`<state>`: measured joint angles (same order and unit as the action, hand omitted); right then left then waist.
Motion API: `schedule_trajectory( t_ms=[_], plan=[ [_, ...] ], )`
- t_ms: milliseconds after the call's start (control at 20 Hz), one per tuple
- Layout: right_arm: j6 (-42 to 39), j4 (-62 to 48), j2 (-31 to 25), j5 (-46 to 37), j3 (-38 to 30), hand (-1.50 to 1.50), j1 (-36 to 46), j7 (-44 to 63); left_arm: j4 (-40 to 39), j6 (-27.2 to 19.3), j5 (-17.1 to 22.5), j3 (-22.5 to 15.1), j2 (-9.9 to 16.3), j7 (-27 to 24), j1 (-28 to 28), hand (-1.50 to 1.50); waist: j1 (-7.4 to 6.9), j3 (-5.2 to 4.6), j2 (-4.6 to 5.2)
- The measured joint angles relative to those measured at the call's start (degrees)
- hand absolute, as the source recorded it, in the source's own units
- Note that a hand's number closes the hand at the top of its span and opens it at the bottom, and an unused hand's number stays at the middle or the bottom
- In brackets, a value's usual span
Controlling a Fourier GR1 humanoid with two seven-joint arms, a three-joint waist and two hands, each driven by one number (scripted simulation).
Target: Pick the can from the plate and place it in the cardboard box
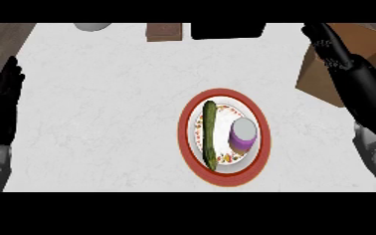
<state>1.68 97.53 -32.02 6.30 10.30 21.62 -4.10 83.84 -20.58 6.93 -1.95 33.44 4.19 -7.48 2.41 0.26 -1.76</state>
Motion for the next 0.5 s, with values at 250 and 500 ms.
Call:
schedule_trajectory(
  t_ms=[250,500],
  plan=[
    [2.8,2.4,1.3,1.9,-6.9,-1.5,-13.1,-12.3,0.3,2.2,-1.6,-3.7,-1.6,-1.7,2.0,0.0,1.27,0.06,1.05],
    [10.4,-2.8,7.0,5.2,-17.1,-1.5,-21.7,-21.5,-0.3,4.7,-1.9,-6.9,-2.7,-2.5,4.1,0.0,4.43,0.78,1.39]
  ],
)
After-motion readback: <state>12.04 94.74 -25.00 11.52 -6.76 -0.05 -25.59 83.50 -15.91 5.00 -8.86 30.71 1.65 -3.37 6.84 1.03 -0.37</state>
